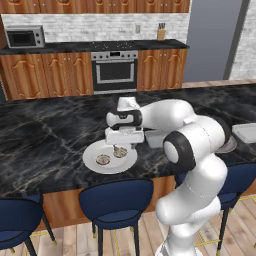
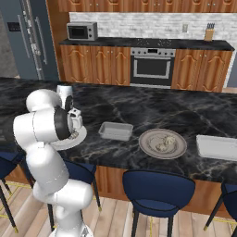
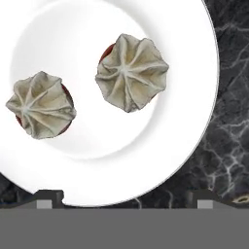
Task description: Place two dumplings into each of the tupperware containers and then place the containers in the fridge.
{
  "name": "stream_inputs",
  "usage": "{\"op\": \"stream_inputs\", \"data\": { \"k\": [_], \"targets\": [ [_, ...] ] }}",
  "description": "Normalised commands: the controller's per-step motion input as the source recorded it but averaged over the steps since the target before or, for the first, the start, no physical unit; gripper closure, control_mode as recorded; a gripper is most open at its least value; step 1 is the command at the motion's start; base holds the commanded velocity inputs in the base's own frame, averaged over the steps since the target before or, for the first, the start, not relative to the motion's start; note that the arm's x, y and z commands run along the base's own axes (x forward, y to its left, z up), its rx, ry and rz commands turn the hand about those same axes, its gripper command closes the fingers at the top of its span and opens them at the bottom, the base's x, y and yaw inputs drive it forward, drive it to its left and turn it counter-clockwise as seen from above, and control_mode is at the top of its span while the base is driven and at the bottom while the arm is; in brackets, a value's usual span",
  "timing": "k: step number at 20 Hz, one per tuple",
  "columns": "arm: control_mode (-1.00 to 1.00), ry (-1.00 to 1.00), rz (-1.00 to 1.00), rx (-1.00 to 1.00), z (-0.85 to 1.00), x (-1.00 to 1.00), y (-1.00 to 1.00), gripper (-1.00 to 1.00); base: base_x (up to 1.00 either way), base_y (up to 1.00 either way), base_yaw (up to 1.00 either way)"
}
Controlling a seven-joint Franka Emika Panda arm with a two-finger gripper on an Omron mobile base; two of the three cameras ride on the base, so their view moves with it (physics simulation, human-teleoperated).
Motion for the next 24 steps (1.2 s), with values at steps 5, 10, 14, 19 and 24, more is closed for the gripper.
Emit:
{"op": "stream_inputs", "data": {
  "k": [5,10,14,19,24],
  "targets": [
    [-1.0,-0.09,0.0,-0.07,-0.52,0.22,0.0,-1.0,0.0,0.0,0.0],
    [-1.0,-0.07,0.0,-0.05,-0.34,0.23,0.0,-1.0,0.0,0.0,0.0],
    [-1.0,0.0,0.0,0.0,-0.09,0.34,0.0,-1.0,0.0,0.0,0.0],
    [-1.0,0.0,0.0,0.0,-0.18,0.28,0.0,-1.0,0.0,0.0,0.0],
    [-1.0,0.0,0.0,0.0,-0.26,0.29,0.0,-1.0,0.0,0.0,0.0]
  ]
}}
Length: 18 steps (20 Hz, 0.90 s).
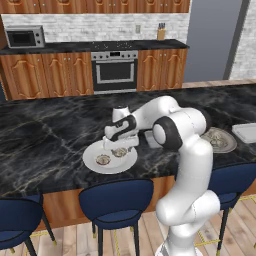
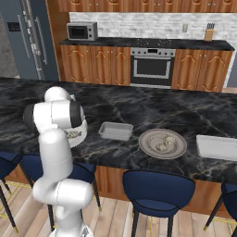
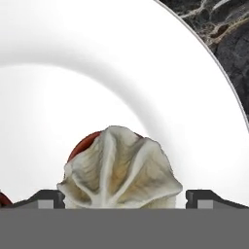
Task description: Place two dumplings into each of the tupperware containers and then place the containers in the fridge.
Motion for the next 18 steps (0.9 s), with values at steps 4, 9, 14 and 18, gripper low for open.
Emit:
{"op": "stream_inputs", "data": {
  "k": [4,9,14,18],
  "targets": [
    [-1.0,0.01,0.0,0.0,-0.23,0.04,0.0,1.0,0.0,0.0,0.0],
    [-1.0,0.02,0.0,0.0,-0.05,0.0,-0.01,1.0,0.0,0.0,0.0],
    [-1.0,0.01,-0.03,0.0,0.55,0.0,-0.3,1.0,0.0,0.0,0.0],
    [-1.0,0.1,-0.05,0.0,0.64,0.0,-0.63,1.0,0.0,0.0,0.0]
  ]
}}
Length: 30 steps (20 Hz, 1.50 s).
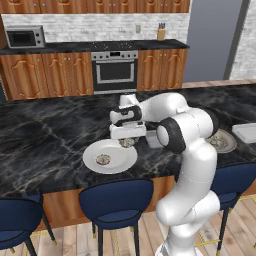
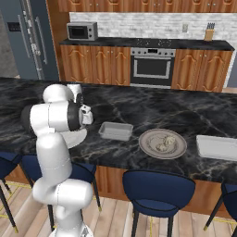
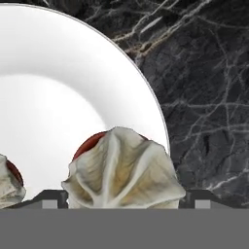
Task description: Place two dumplings into each of the tupperware containers and then place the containers in the fridge.
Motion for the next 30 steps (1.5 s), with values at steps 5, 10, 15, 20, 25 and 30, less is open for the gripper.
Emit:
{"op": "stream_inputs", "data": {
  "k": [5,10,15,20,25,30],
  "targets": [
    [-1.0,0.09,-0.01,0.0,0.39,0.0,-0.95,1.0,0.0,0.0,0.0],
    [-1.0,0.07,0.0,0.0,0.24,0.0,-0.95,1.0,0.0,0.0,0.0],
    [-1.0,0.03,0.0,0.01,0.0,0.08,-0.81,1.0,0.0,0.0,0.0],
    [-1.0,0.01,0.0,0.0,-0.25,0.56,-0.06,1.0,0.0,0.0,0.0],
    [-1.0,0.02,0.0,0.0,-0.34,0.47,0.0,1.0,0.0,0.0,0.0],
    [-1.0,0.05,0.0,0.0,-0.42,0.1,-0.02,-1.0,0.0,0.0,0.0]
  ]
}}
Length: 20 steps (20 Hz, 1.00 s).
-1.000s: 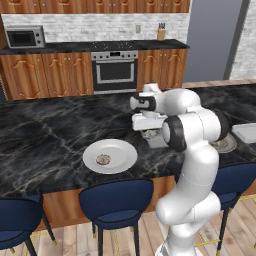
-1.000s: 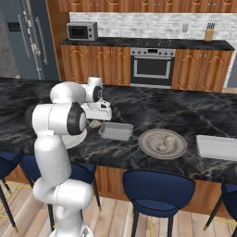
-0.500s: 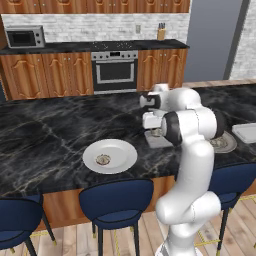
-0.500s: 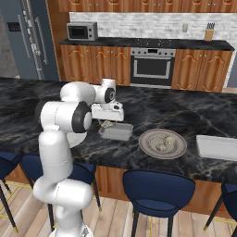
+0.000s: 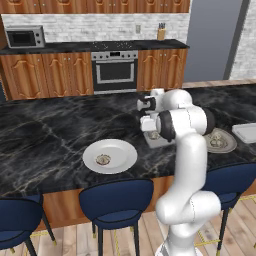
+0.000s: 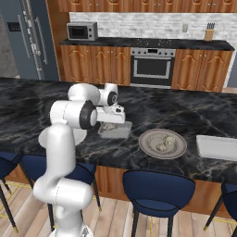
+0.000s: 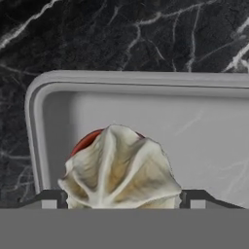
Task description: Place two dumplings into each of the tupperware containers and then place the containers in the fridge.
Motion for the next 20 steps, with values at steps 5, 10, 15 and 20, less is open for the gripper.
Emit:
{"op": "stream_inputs", "data": {
  "k": [5,10,15,20],
  "targets": [
    [-1.0,0.01,0.0,0.0,-0.06,0.0,-0.11,-1.0,0.0,0.0,0.0],
    [-1.0,0.0,0.0,0.0,0.02,-0.14,-0.04,-1.0,0.0,0.0,0.0],
    [-1.0,0.0,0.0,0.0,0.34,-0.65,0.38,-1.0,0.0,0.0,0.0],
    [-1.0,0.05,0.06,-0.02,0.23,-0.43,0.98,-1.0,0.0,0.0,0.0]
  ]
}}
